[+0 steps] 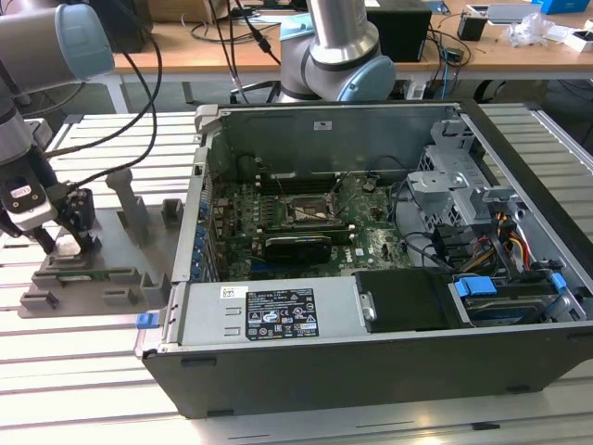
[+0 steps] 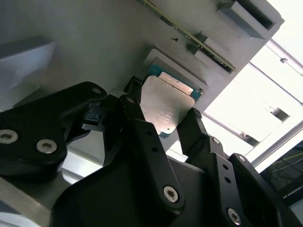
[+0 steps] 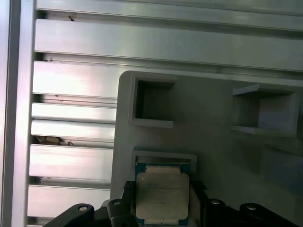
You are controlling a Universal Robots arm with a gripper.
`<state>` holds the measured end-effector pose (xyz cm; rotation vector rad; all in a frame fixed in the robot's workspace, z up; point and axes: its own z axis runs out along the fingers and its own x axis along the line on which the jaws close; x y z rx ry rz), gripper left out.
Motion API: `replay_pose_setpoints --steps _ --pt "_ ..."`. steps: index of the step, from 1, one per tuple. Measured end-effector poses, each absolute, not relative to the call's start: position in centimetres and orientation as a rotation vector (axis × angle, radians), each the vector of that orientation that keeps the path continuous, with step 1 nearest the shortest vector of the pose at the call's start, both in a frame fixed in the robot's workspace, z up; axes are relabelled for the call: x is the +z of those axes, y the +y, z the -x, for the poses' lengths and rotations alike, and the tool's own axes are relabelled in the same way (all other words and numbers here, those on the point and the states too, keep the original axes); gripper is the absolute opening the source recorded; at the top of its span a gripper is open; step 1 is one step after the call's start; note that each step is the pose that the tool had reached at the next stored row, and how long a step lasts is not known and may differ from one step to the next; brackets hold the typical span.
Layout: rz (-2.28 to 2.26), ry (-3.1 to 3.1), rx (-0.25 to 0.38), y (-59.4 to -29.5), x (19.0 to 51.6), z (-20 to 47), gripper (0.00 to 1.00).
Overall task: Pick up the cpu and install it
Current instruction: 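Pick up the cpu and move it towards the insertion slot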
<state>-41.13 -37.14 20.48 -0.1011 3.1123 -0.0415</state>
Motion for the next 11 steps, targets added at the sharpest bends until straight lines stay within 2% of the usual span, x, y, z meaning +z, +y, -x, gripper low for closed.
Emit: replay_pose_setpoints --steps 11 --pt "0.101 3.112 -0.042 -36.9 23.1 41.1 0.55"
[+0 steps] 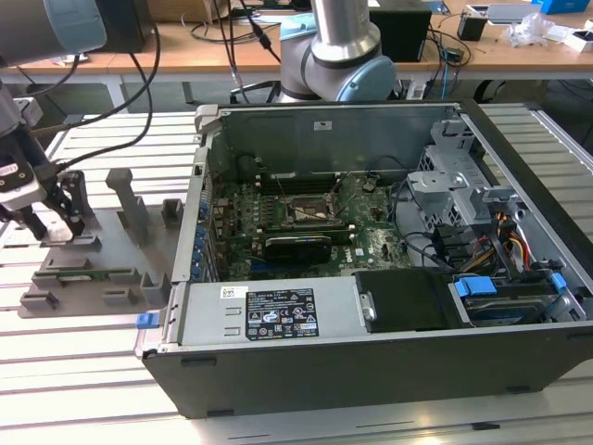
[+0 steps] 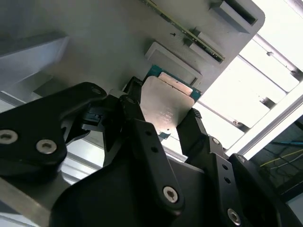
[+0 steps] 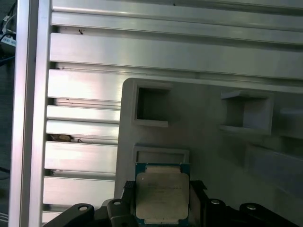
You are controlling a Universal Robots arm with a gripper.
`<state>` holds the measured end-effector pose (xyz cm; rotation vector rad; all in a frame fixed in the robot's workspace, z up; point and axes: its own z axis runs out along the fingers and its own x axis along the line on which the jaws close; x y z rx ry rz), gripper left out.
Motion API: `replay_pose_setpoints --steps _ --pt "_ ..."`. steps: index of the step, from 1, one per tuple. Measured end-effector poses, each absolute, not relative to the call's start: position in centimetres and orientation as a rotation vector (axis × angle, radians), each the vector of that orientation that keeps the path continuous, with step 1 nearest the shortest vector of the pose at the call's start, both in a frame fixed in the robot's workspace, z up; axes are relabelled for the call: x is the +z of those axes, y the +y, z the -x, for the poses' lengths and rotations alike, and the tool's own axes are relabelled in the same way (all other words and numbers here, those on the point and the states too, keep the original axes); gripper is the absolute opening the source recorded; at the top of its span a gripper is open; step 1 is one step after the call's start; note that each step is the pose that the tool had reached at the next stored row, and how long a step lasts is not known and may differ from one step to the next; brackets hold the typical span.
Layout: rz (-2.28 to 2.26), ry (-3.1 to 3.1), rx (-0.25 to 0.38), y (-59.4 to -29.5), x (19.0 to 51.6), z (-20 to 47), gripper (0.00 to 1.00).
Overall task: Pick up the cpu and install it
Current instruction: 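Pick up the cpu and move it towards the insertion slot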
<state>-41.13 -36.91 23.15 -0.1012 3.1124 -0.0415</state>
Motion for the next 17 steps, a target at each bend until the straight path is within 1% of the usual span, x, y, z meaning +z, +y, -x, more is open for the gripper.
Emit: replay_pose_setpoints --steps 5,17 --pt "0.101 3.112 -0.041 -36.9 24.5 41.1 0.55" --pt "0.101 3.112 -0.042 -36.9 26.6 41.1 0.55"
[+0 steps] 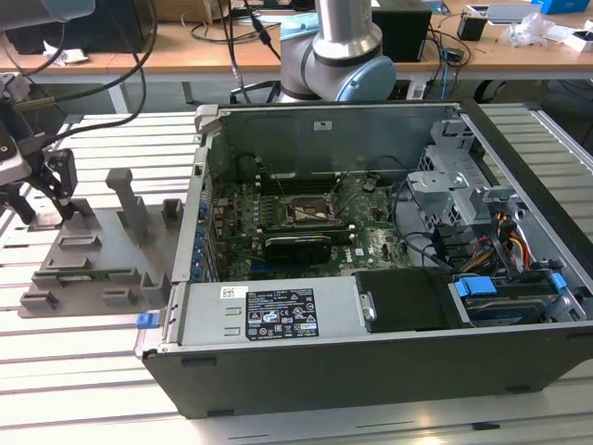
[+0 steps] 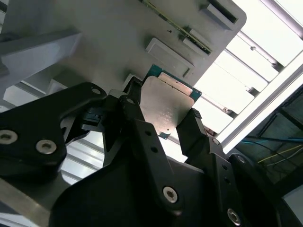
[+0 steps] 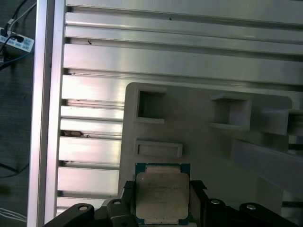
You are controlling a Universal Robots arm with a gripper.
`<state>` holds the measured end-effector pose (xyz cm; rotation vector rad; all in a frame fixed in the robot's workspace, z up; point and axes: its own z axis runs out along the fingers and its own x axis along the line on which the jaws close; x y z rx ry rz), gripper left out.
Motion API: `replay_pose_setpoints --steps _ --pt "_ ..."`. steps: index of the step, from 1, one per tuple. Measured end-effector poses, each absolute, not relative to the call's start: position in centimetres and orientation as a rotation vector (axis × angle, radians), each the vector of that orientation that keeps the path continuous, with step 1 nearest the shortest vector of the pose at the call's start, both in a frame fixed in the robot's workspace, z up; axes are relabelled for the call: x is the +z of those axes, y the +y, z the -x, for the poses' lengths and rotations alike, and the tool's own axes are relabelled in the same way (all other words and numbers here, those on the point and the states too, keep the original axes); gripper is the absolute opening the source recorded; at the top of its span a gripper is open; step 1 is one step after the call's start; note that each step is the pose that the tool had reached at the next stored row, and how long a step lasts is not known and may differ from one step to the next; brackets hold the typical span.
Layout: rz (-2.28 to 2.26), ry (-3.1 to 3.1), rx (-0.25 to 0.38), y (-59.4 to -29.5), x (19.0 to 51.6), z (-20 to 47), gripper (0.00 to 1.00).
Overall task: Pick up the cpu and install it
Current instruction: 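Pick up the cpu and move it towards the insertion slot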
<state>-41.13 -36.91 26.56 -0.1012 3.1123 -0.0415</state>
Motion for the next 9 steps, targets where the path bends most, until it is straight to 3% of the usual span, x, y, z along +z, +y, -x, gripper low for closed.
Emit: replay_pose_setpoints --steps 9 --pt "0.101 3.112 -0.041 -36.9 28.2 41.1 0.55"
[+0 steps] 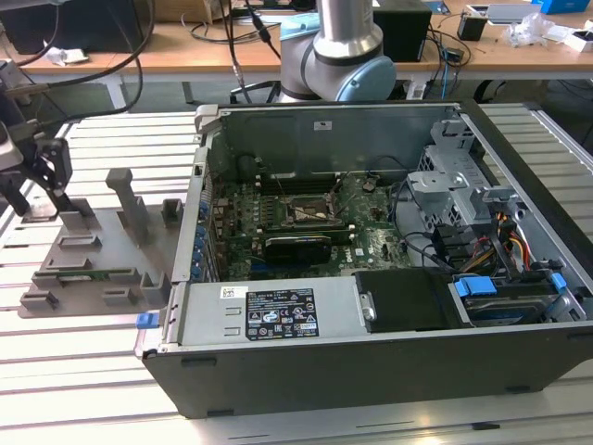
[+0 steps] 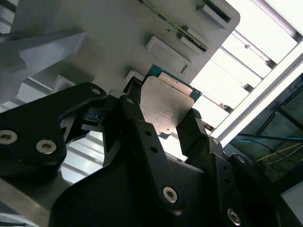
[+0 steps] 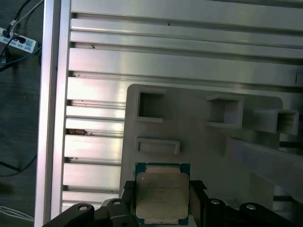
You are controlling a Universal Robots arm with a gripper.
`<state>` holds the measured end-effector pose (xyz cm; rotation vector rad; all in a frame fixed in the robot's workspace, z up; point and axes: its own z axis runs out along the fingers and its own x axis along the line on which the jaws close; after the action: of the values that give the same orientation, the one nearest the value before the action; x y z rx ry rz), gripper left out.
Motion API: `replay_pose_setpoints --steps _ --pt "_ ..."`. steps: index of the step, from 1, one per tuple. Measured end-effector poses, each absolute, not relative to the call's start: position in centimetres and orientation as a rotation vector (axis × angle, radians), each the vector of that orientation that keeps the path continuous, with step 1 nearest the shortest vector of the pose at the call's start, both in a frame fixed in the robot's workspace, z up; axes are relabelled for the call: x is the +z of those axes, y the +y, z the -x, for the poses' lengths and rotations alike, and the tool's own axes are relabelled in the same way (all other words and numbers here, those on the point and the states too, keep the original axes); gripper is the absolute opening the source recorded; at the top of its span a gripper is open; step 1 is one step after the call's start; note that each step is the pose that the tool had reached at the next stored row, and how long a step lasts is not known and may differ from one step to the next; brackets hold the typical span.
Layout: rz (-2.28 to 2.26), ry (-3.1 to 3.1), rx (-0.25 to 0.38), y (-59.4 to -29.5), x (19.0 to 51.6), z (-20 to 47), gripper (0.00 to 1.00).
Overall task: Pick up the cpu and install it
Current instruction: 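Pick up the cpu and move it towards the insertion slot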
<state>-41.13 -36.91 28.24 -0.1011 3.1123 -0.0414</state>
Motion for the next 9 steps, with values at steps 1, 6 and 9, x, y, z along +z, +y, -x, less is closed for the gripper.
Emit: replay_pose_setpoints --steps 1,6,9 --pt "0.101 3.112 -0.042 -36.9 28.4 41.1 0.55" --pt "0.101 3.112 -0.041 -36.9 29.2 41.1 0.55" --pt "0.101 3.112 -0.041 -36.9 29.9 41.1 0.55"
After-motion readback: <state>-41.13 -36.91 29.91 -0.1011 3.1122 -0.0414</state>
